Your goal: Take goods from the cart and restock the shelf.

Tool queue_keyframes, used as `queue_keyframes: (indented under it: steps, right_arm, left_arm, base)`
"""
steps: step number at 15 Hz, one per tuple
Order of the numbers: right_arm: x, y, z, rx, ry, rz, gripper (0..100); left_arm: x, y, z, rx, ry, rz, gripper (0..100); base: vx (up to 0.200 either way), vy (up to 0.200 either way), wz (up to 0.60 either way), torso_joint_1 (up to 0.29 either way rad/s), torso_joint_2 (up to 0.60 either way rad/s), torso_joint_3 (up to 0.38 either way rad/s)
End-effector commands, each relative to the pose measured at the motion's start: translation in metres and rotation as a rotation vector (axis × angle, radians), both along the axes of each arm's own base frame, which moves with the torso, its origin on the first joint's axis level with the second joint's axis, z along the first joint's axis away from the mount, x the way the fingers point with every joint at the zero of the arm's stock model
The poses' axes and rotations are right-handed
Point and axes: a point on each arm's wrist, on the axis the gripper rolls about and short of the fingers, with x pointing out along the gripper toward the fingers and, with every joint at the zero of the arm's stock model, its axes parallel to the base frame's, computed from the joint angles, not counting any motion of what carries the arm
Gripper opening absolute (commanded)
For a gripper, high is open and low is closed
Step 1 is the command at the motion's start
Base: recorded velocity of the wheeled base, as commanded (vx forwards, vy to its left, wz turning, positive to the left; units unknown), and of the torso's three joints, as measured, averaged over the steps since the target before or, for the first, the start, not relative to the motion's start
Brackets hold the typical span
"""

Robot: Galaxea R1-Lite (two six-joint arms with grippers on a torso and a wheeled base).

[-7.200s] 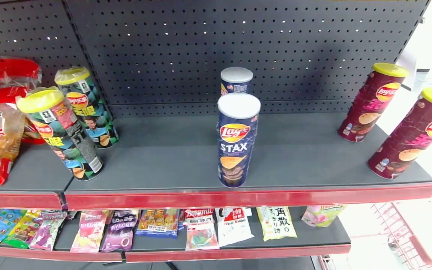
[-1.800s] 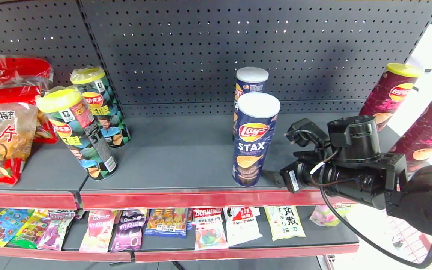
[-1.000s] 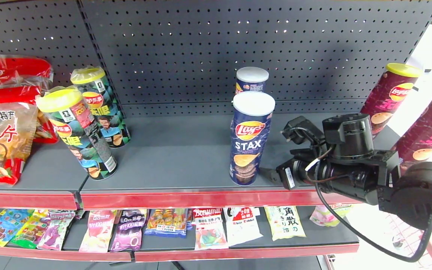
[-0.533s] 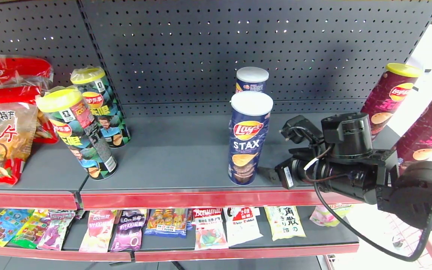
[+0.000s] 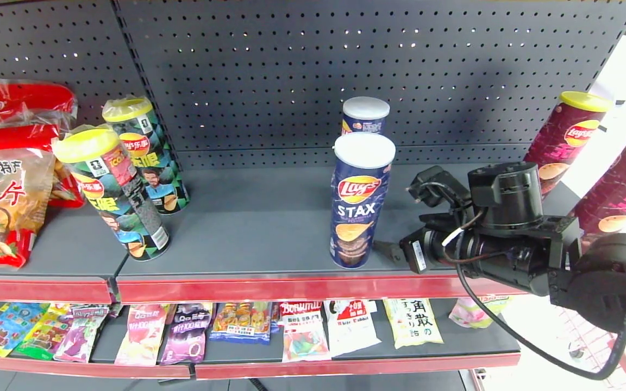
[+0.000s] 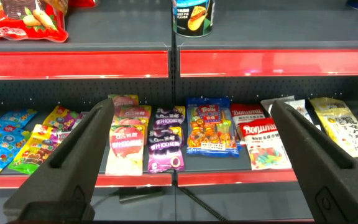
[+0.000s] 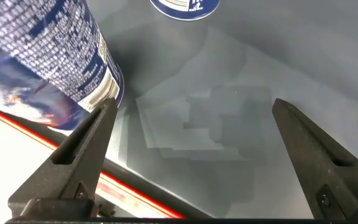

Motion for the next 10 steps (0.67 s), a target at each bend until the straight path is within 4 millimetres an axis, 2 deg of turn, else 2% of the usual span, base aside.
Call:
queue_keyframes:
  steps: [1,4,5,6,7,8,10]
  right_arm:
    - [-0.012,-0.01,0.011,0.019,-0.026,-0.009,100]
    - [-0.048,-0.039,0.027,0.05,-0.074,-0.036,100]
    - [-0.067,-0.053,0.031,0.06,-0.097,-0.053,100]
    - [-0.085,-0.067,0.032,0.07,-0.118,-0.07,100]
    - [-0.093,-0.077,0.031,0.074,-0.126,-0.091,100]
    - [-0.123,-0.103,0.021,0.082,-0.141,-0.138,100]
    - [-0.161,-0.129,-0.004,0.088,-0.136,-0.178,100]
  left_arm:
    - [0.0,0.0,0.0,-0.001,0.001,0.0,100]
    - [0.0,0.0,0.0,-0.001,0.001,0.0,100]
    - [0.0,0.0,0.0,-0.001,0.001,0.0,100]
    - [0.0,0.0,0.0,-0.001,0.001,0.0,100]
    - [0.0,0.0,0.0,-0.001,0.001,0.0,100]
    - [0.0,0.0,0.0,0.001,0.001,0.0,100]
    - [0.0,0.0,0.0,-0.001,0.001,0.0,100]
  base:
    - [0.0,0.0,0.0,0.0,0.0,0.0]
    - [0.0,0.0,0.0,0.0,0.0,0.0]
    - [0.0,0.0,0.0,0.0,0.0,0.0]
    - [0.0,0.0,0.0,0.0,0.0,0.0]
    - [0.0,0.0,0.0,0.0,0.0,0.0]
    - [0.0,0.0,0.0,0.0,0.0,0.0]
    - [0.0,0.0,0.0,0.0,0.0,0.0]
